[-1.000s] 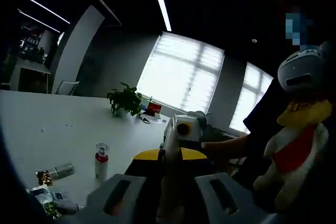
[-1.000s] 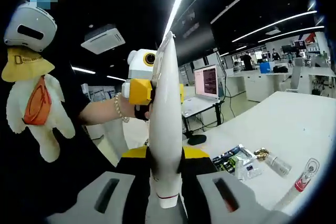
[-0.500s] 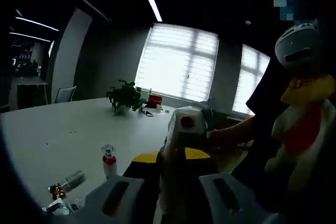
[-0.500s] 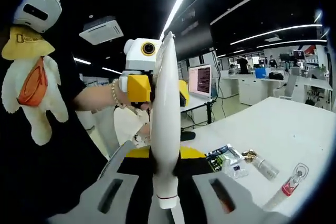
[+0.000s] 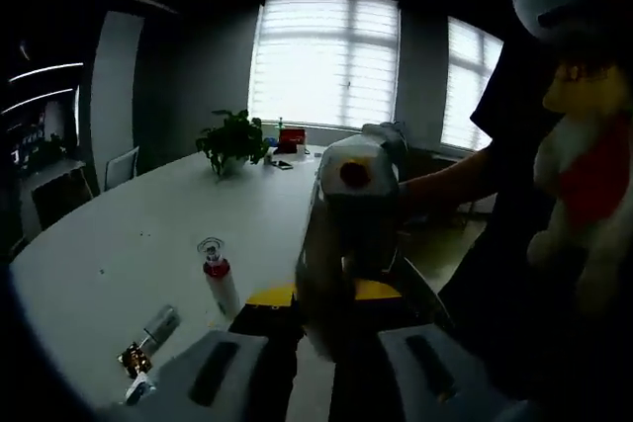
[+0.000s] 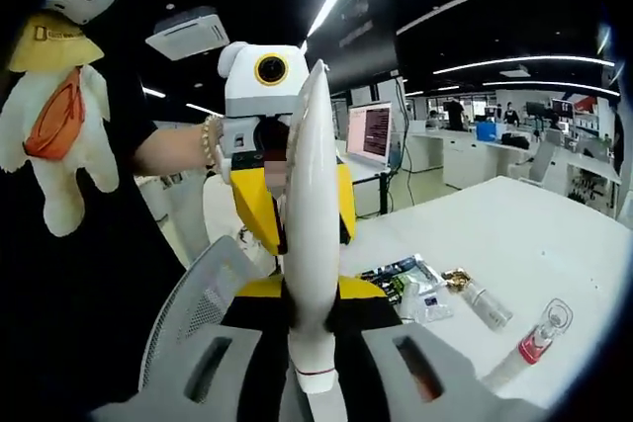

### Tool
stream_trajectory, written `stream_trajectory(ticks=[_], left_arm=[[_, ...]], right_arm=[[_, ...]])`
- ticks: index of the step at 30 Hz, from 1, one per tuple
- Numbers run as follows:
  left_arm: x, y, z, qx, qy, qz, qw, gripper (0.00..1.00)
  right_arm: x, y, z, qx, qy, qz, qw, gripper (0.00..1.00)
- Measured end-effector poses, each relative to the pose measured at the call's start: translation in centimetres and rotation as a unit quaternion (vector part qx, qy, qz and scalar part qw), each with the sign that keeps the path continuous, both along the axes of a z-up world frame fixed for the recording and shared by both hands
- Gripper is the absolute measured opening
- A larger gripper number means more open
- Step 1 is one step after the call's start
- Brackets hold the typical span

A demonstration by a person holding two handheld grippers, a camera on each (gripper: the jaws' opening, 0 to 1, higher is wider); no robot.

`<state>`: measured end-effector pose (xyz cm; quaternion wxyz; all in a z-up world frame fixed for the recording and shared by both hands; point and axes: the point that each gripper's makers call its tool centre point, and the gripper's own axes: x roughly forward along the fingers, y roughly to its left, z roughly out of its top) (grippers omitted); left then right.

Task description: Arrange the skincare products in the storage area until every visible bottle or jar stands upright without overlapping.

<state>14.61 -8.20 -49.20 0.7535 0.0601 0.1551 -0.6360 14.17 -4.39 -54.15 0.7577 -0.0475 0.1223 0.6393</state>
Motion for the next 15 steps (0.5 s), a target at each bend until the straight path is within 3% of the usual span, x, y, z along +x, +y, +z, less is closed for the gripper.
stream_trajectory(ticks=[3, 6, 15], left_arm=[[0.3, -0.1, 0.6, -0.001, -0.011, -0.001, 0.9999, 0.14], [0.4, 0.1, 0.5, 0.024, -0.029, -0.008, 0.9993, 0.14], [-0.4, 0.0, 1.3, 0.066, -0.036, -0.042, 0.9963, 0.11]], right_arm=[[0.5, 0.0, 0.5, 0.007, 0.000, -0.004, 1.0000, 0.15], [0.6, 0.2, 0.8, 0.003, -0.005, -0.004, 1.0000, 0.15], [0.5, 0.6, 1.5, 0.015, -0.011, -0.001, 0.9998, 0.16]])
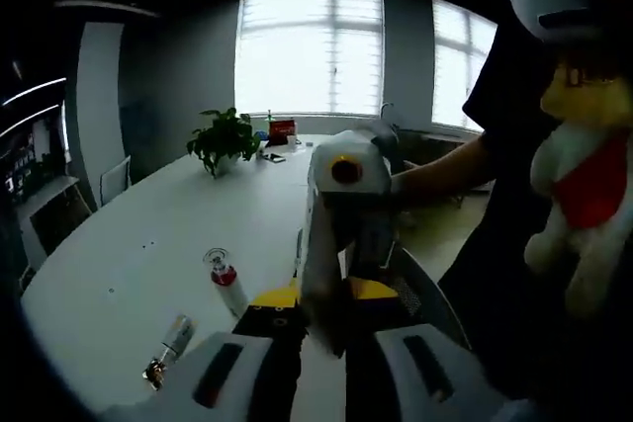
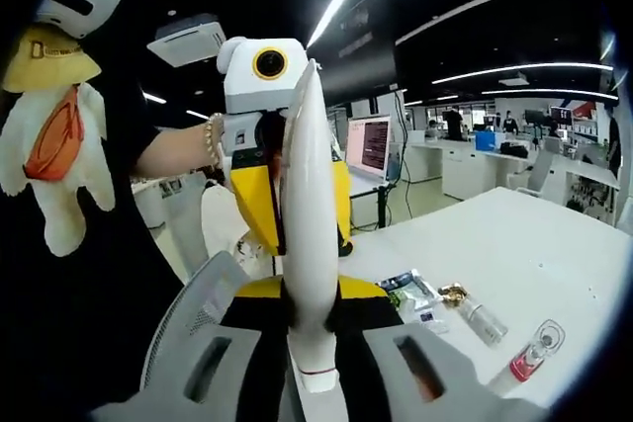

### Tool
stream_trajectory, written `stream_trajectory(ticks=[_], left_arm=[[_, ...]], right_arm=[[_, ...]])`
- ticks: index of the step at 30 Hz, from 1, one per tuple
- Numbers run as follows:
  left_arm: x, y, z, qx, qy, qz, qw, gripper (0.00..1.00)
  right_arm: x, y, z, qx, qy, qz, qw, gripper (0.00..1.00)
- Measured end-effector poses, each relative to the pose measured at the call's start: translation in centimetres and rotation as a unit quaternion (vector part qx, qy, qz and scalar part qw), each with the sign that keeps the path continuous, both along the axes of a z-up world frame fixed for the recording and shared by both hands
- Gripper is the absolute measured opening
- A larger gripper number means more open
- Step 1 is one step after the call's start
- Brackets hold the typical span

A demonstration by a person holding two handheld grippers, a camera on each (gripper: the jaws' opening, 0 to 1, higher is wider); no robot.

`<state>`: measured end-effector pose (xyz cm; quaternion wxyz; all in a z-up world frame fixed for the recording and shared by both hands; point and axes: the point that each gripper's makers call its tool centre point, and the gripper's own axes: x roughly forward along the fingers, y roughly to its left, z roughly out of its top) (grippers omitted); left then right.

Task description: Arrange the skincare products in the storage area until every visible bottle or jar stands upright without overlapping.

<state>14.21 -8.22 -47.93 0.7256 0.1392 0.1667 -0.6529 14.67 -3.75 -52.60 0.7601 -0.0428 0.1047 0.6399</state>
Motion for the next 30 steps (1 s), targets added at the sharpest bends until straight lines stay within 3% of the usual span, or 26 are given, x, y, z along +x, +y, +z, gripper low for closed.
stream_trajectory(ticks=[12, 21, 24, 27, 30], left_arm=[[0.0, 0.2, 1.2, 0.027, -0.014, -0.017, 0.9994, 0.10], [0.4, 0.2, 3.4, 0.040, -0.042, -0.035, 0.9977, 0.10], [0.7, 0.3, 3.3, 0.045, -0.051, -0.041, 0.9968, 0.10], [1.1, -0.3, 5.2, 0.051, -0.057, -0.046, 0.9960, 0.10], [1.5, -0.4, 5.6, 0.054, -0.057, -0.048, 0.9957, 0.10]], right_arm=[[0.0, 0.2, 1.5, 0.013, -0.011, -0.006, 0.9998, 0.16], [0.5, -0.3, 4.1, 0.033, -0.029, -0.015, 0.9989, 0.16], [1.0, -0.4, 4.9, 0.039, -0.035, -0.020, 0.9984, 0.16], [1.6, -0.5, 6.0, 0.046, -0.041, -0.026, 0.9977, 0.17], [2.1, -0.6, 6.3, 0.046, -0.044, -0.030, 0.9975, 0.17]])
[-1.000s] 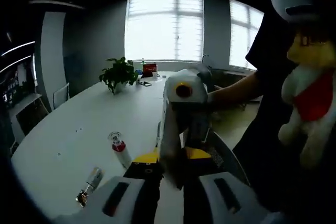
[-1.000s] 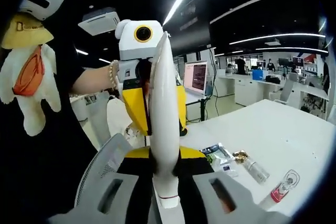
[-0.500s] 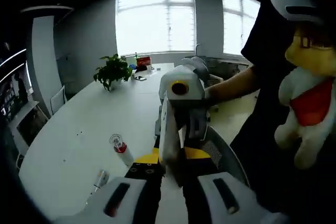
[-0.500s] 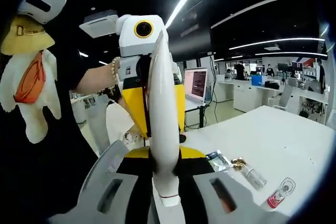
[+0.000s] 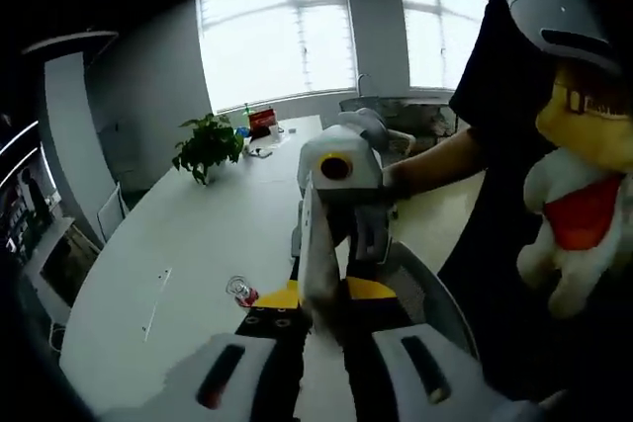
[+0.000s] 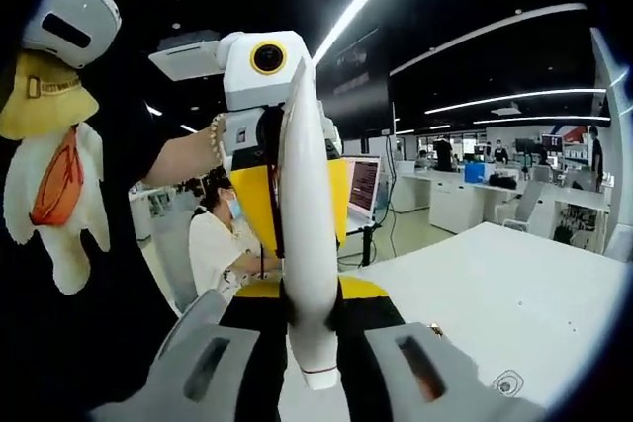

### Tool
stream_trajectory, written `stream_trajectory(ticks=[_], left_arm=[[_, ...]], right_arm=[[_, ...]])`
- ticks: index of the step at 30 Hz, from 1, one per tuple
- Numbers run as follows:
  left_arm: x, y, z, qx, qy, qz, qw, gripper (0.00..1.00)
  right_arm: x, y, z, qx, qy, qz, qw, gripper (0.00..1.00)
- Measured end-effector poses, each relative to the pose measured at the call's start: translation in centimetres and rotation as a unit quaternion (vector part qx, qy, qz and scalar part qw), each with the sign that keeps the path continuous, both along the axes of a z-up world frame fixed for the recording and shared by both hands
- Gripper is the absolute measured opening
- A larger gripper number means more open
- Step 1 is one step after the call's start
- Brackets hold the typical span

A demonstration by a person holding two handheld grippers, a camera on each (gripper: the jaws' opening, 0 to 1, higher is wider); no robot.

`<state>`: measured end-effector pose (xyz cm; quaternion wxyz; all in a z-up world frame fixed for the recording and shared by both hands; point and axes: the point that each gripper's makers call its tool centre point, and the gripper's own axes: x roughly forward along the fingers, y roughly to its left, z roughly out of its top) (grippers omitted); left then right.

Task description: Arrange the skincare products in the storage area until every visible bottle or jar stands upright without overlapping.

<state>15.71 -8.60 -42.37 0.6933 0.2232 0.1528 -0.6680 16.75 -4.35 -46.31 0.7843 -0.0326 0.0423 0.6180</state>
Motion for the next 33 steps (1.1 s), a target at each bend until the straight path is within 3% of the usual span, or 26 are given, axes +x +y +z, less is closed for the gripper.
stream_trajectory(ticks=[11, 19, 23, 33], left_arm=[[1.5, -0.8, -3.0, 0.038, -0.013, -0.003, 0.9992, 0.09], [3.1, -1.3, -5.7, 0.059, -0.014, 0.004, 0.9982, 0.09], [3.5, -1.7, -6.9, 0.052, 0.006, 0.005, 0.9986, 0.09], [5.1, -2.9, -9.9, 0.039, 0.022, 0.015, 0.9989, 0.09]], right_arm=[[1.5, -0.7, -2.7, -0.049, -0.004, -0.025, 0.9985, 0.22], [3.2, -2.2, -3.8, -0.060, -0.002, -0.066, 0.9961, 0.26], [3.6, -3.5, -5.4, -0.079, 0.010, -0.086, 0.9931, 0.32], [3.9, -6.1, -7.8, -0.095, 0.040, -0.137, 0.9853, 0.46]])
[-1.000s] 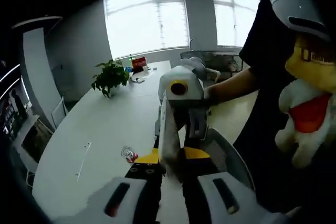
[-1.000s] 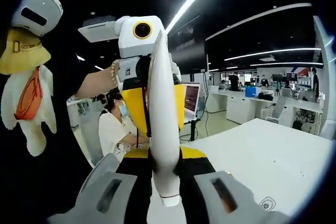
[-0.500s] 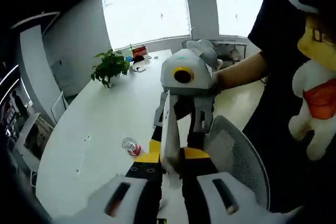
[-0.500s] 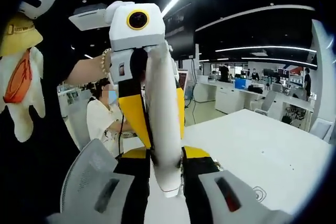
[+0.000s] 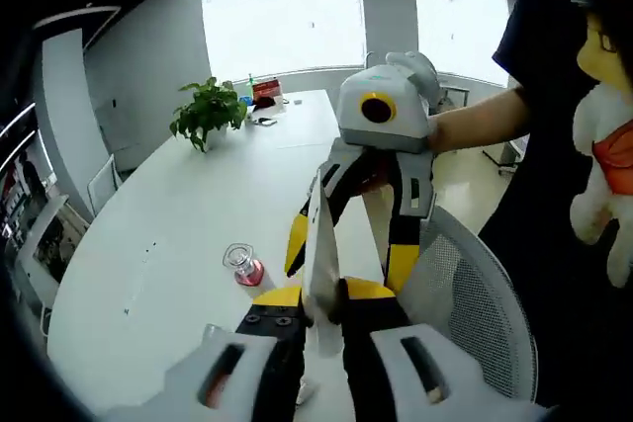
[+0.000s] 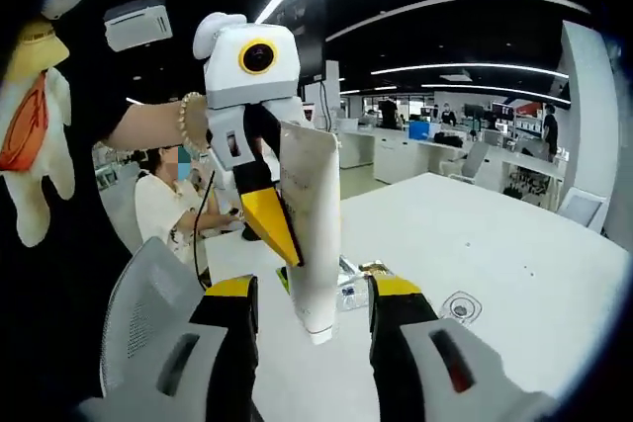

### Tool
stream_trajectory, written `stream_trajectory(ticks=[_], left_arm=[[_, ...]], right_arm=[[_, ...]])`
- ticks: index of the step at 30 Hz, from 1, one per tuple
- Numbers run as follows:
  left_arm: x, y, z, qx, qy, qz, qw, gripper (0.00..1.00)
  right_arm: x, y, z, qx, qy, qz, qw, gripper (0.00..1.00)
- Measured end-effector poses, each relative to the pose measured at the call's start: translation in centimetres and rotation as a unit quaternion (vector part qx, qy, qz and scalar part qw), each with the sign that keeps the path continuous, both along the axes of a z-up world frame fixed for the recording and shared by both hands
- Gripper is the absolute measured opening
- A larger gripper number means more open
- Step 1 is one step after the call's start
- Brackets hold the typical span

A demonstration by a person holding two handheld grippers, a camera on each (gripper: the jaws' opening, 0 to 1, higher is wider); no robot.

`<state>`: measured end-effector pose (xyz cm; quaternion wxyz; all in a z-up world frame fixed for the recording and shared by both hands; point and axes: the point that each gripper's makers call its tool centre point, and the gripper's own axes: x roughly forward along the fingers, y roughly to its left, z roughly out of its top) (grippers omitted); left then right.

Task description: Arrange the skincare products in the storage area until every visible bottle or jar stands upright without overlapping.

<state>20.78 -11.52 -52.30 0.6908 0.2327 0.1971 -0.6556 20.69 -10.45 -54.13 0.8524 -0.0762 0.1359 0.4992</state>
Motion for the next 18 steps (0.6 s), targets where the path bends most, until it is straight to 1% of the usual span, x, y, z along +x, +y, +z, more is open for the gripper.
stream_trajectory(ticks=[1, 3, 5, 6, 8, 9, 11, 12, 14, 15, 16, 18], left_arm=[[0.6, -0.1, -0.7, -0.001, 0.002, 0.002, 1.0000, 0.09], [1.1, -0.1, -1.3, -0.004, 0.005, 0.010, 0.9999, 0.09], [2.0, -0.2, -2.4, -0.009, 0.009, 0.020, 0.9997, 0.09], [2.5, -0.2, -3.0, -0.012, 0.012, 0.025, 0.9995, 0.09], [3.0, -0.2, -3.6, -0.017, 0.016, 0.031, 0.9992, 0.09], [2.7, -0.1, -3.7, -0.022, 0.017, 0.033, 0.9991, 0.09], [3.0, -0.1, -4.2, -0.030, 0.023, 0.041, 0.9985, 0.09], [3.5, -0.1, -4.9, -0.033, 0.025, 0.045, 0.9981, 0.09], [4.1, -0.2, -5.7, -0.036, 0.023, 0.049, 0.9979, 0.09], [3.9, -0.1, -5.6, -0.036, 0.022, 0.049, 0.9979, 0.09], [4.3, -0.1, -6.5, -0.035, 0.015, 0.048, 0.9981, 0.09], [4.8, -0.1, -7.3, -0.032, 0.011, 0.044, 0.9985, 0.09]], right_arm=[[0.1, -0.2, -0.1, 0.002, 0.003, -0.006, 1.0000, 0.48], [0.2, -0.7, -0.5, 0.005, 0.006, -0.016, 0.9998, 0.51], [0.2, -1.2, -0.9, 0.006, 0.009, -0.030, 0.9995, 0.53], [0.3, -1.6, -1.5, 0.007, 0.013, -0.037, 0.9992, 0.55], [0.5, -2.2, -1.9, 0.008, 0.013, -0.051, 0.9986, 0.56], [0.5, -2.4, -2.0, 0.012, 0.011, -0.058, 0.9982, 0.57], [0.5, -2.8, -2.2, 0.018, 0.015, -0.067, 0.9975, 0.58], [0.7, -3.1, -2.5, 0.019, 0.019, -0.074, 0.9969, 0.60], [0.8, -3.5, -2.9, 0.018, 0.022, -0.085, 0.9960, 0.62], [0.9, -3.6, -3.0, 0.017, 0.022, -0.087, 0.9958, 0.63], [1.2, -4.0, -3.4, 0.018, 0.026, -0.097, 0.9948, 0.63], [1.3, -4.2, -3.7, 0.020, 0.029, -0.106, 0.9937, 0.66]])
